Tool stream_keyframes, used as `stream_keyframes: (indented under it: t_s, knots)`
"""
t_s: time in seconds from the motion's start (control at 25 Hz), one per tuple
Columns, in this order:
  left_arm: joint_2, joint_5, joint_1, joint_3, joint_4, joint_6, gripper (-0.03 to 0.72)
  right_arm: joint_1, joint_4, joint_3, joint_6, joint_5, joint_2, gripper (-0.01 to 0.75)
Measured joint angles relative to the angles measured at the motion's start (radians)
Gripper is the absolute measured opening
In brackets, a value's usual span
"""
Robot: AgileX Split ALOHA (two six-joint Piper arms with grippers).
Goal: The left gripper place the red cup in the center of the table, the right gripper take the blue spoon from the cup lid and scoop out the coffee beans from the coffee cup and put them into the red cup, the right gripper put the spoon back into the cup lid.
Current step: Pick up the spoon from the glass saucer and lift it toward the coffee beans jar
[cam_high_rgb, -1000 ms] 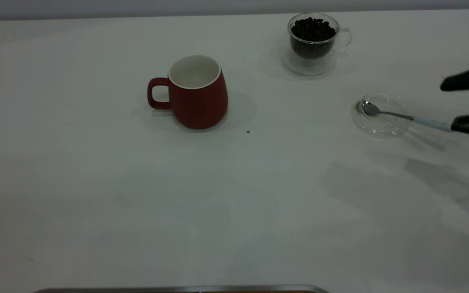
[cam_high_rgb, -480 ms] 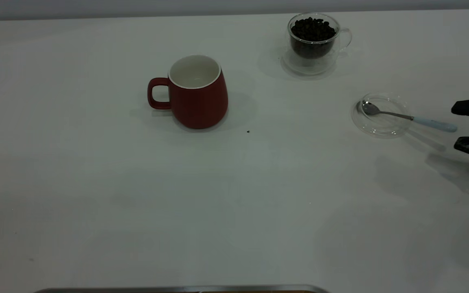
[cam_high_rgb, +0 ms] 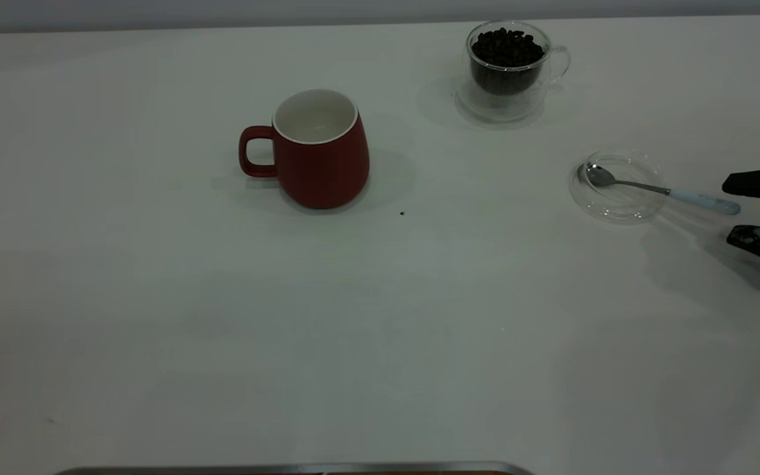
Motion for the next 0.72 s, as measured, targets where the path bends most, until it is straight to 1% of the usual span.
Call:
stream_keyframes:
  t_s: [0.2, 0.52, 0.72]
  knots:
    - [0.000, 0.000, 0.000, 0.000, 0.000, 0.000, 0.577, 0.015, -0.007, -0.038, 0.012, -0.003, 0.000, 0.573]
    - [0.000, 0.000, 0.000, 0.000, 0.000, 0.000, 0.577, 0.087, -0.035, -0.124, 0.097, -0.021, 0.000, 0.566]
    - [0.000, 0.000, 0.000, 0.000, 0.000, 0.000, 0.577, 0.105, -0.035, -0.128, 0.119, -0.038, 0.007, 0.566]
